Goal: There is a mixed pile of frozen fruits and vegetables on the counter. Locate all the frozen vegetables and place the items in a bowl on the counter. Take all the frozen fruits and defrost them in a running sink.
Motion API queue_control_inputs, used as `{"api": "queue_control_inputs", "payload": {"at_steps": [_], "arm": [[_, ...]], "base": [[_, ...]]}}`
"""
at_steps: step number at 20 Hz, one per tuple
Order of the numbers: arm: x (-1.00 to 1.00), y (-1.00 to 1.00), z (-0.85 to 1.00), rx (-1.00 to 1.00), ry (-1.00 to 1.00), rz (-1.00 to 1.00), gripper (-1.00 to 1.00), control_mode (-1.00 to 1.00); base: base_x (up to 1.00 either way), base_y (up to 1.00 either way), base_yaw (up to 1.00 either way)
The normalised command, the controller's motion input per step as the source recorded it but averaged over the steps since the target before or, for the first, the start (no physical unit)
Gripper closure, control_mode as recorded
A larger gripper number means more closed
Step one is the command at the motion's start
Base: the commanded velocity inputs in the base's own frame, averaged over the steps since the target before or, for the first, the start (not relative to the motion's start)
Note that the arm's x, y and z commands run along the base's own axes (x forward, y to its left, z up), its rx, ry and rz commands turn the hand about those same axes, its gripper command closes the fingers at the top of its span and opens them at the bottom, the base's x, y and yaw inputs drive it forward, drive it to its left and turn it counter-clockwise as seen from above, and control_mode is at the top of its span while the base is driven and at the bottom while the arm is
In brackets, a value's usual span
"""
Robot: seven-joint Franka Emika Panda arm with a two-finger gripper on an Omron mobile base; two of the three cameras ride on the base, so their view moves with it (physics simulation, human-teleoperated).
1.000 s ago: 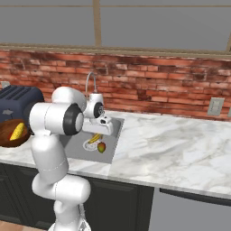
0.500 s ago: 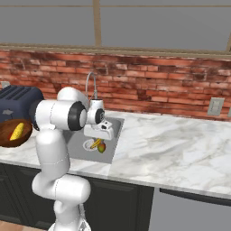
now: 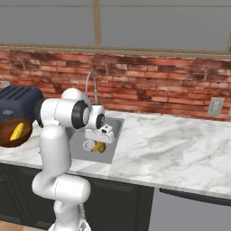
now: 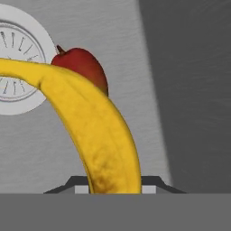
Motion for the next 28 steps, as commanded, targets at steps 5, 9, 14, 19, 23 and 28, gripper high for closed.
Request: {"api": "queue_control_inputs", "payload": {"at_steps": [5, 9, 14, 19, 23, 28], "arm": [[0.18, 0.08, -0.46, 0.0, -0.05, 0.02, 1.0, -1.0], [0.14, 0.16, -0.34, 0.0, -0.17, 0.0, 1.0, -1.0], [0.04, 0.18, -0.25, 0.01, -0.06, 0.0, -1.0, -1.0], [0.0, 0.02, -0.06, 0.02, 0.03, 0.0, -1.0, -1.0], [-0.11, 0.0, 0.26, 0.02, 0.03, 0.0, -1.0, -1.0], [-0.21, 0.0, 0.37, 0.01, 0.01, 0.01, -1.0, -1.0]], "base": [[0.0, 0.0, 0.0], [0.0, 0.0, 0.0], [0.0, 0.0, 0.0], [0.0, 0.0, 0.0], [0.0, 0.0, 0.0], [0.0, 0.0, 0.0]]}}
